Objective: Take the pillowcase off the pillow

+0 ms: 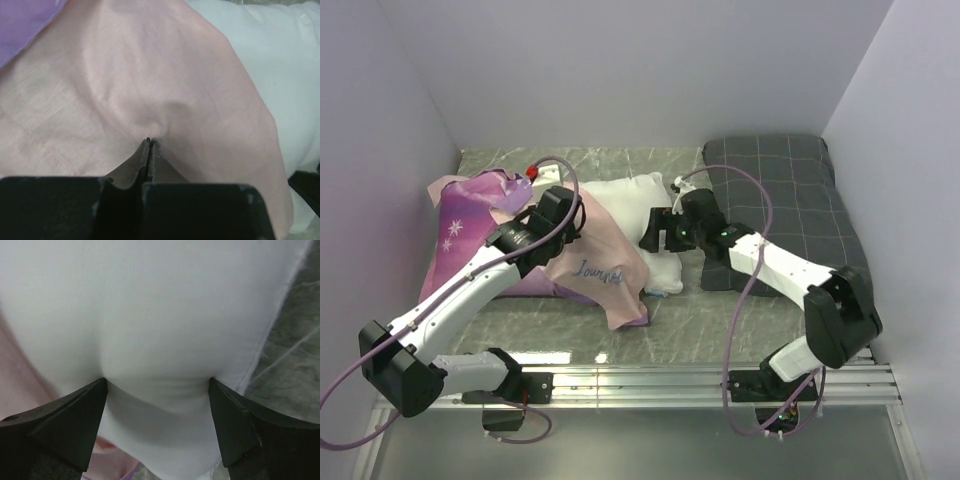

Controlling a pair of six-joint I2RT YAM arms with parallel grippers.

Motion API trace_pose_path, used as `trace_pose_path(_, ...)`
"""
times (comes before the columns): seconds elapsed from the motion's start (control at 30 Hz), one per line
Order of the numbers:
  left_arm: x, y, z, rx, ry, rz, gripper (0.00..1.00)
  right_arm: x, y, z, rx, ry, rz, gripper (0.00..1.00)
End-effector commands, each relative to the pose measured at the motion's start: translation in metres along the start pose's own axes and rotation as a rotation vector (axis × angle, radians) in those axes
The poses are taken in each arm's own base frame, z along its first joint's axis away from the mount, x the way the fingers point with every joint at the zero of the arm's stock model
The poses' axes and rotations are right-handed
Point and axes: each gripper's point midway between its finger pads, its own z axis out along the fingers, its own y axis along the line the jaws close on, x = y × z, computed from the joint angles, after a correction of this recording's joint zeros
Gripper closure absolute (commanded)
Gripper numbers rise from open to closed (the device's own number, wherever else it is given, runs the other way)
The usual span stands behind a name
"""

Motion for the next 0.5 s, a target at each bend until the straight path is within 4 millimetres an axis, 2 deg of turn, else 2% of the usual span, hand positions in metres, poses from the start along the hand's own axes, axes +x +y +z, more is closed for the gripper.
trace_pose_path(0.0,-0.014,-0.02,-0.001,0.073,-0.005,0.029,1.0,-0.023,0.032,0.015,-0.132,-0.064,-0.007,0.13)
trace_pose_path(0.03,-0.014,-0.024,-0.002,0.093,0.002,0.036,0.99,-0.021,0.031,0.021,-0.127,-0.052,0.004,0.17)
trace_pose_path(0.07,-0.015,-0.036,-0.008,0.155,0.023,0.039,0.9,-0.019,0.03,0.025,-0.122,-0.042,0.016,0.25)
trace_pose_path(0.1,-0.018,-0.041,-0.013,0.192,0.021,0.052,0.78,-0.013,0.026,0.029,-0.114,-0.022,0.041,0.57)
trace_pose_path(0.13,-0.021,-0.05,-0.02,0.231,0.019,0.058,0.64,-0.017,0.027,0.03,-0.121,-0.044,0.056,0.76)
trace_pose_path(0.17,-0.024,-0.052,-0.026,0.235,0.01,0.049,0.43,-0.021,0.03,0.029,-0.136,-0.073,0.069,0.98)
trace_pose_path(0.2,-0.02,-0.049,-0.03,0.211,0.023,0.063,0.36,-0.017,0.028,0.028,-0.131,-0.071,0.096,1.0)
trace_pose_path(0.23,-0.02,-0.059,-0.042,0.225,0.014,0.077,0.3,-0.022,0.031,0.024,-0.133,-0.093,0.1,1.0)
trace_pose_path(0.27,-0.016,-0.059,-0.048,0.205,0.018,0.076,0.24,-0.025,0.031,0.022,-0.131,-0.107,0.108,1.0)
trace_pose_path(0.3,-0.012,-0.05,-0.05,0.134,0.007,0.11,0.23,-0.027,0.029,0.021,-0.118,-0.117,0.122,1.0)
trace_pose_path(0.33,-0.005,-0.062,-0.064,0.163,0.007,0.143,0.21,-0.033,0.028,0.017,-0.101,-0.141,0.124,1.0)
trace_pose_path(0.4,0.01,-0.066,-0.074,0.14,0.008,0.174,0.18,-0.038,0.031,0.013,-0.102,-0.149,0.129,1.0)
trace_pose_path(0.47,0.027,-0.066,-0.071,0.114,0.024,0.179,0.16,-0.042,0.037,0.009,-0.118,-0.158,0.129,1.0)
